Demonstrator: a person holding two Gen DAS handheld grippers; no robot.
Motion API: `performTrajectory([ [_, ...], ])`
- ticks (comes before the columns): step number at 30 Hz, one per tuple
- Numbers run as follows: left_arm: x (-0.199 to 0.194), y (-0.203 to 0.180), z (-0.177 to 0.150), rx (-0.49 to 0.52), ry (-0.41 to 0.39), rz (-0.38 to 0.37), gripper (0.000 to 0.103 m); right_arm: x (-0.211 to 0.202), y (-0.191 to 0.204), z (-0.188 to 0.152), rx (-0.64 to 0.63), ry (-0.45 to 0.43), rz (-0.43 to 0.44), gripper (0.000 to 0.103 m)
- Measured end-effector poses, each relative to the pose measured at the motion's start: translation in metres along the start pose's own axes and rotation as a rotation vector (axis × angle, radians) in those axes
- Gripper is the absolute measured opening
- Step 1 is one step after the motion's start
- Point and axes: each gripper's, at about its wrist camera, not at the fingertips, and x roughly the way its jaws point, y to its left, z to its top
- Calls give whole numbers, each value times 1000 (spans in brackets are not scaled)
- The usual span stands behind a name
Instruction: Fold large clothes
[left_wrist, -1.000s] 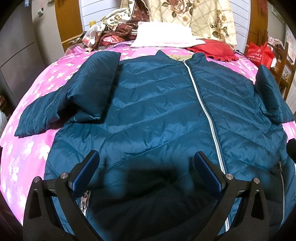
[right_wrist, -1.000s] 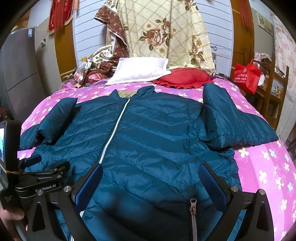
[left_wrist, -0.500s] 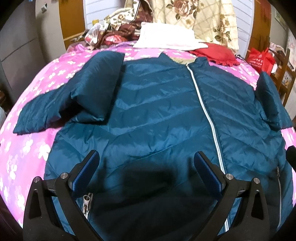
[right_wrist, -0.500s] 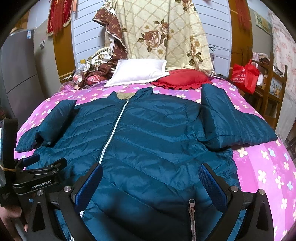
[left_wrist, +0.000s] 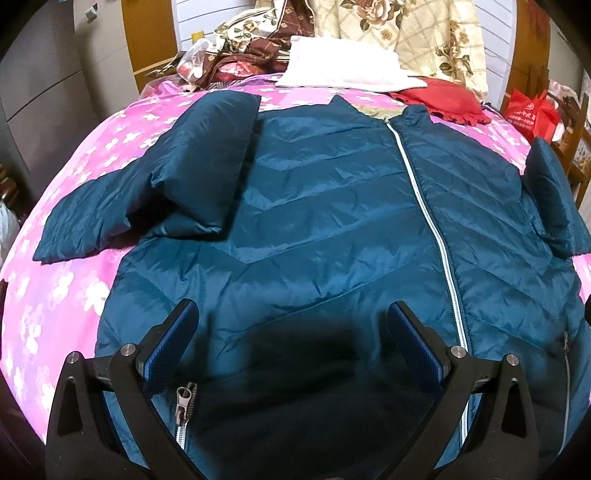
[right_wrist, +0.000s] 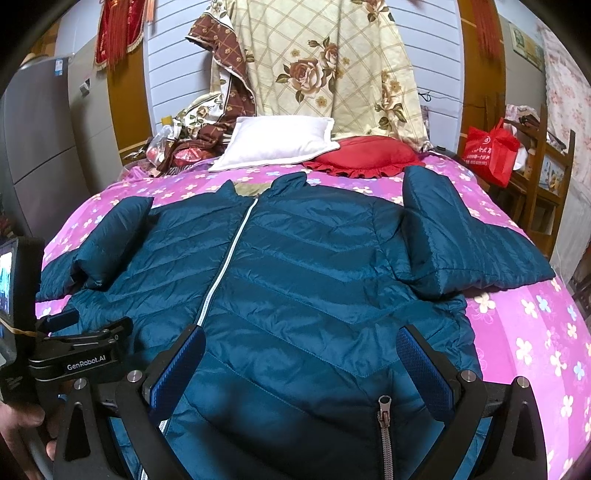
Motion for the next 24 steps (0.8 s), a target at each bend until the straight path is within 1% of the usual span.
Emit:
performTrajectory([
  [12,-1,5,1,-15,-6,9,102,0,-1,0,2,3,3,102],
  [15,-4,12,4,-29,2,-3,102,1,0,0,1,1,1,102],
  [17,-14,23,9,-46,-24,-1,102,0,0,0,6,3,8,102],
  [19,-26,44,15,-66,-78,37,102,-1,0,1,6,-5,7,102],
  [20,-28,57,18,-83,-90,74,102,-1,0,1,7,-6,7,102],
  [21,-28,72,21,-114,-86,102,102,-1,0,2,8,-6,9,102],
  [22,-27,84,23,-143,-74,108,102,-2,0,3,12,-6,12,102],
  [24,-26,121,32,-226,-46,113,102,-3,-2,4,23,-6,19,102],
])
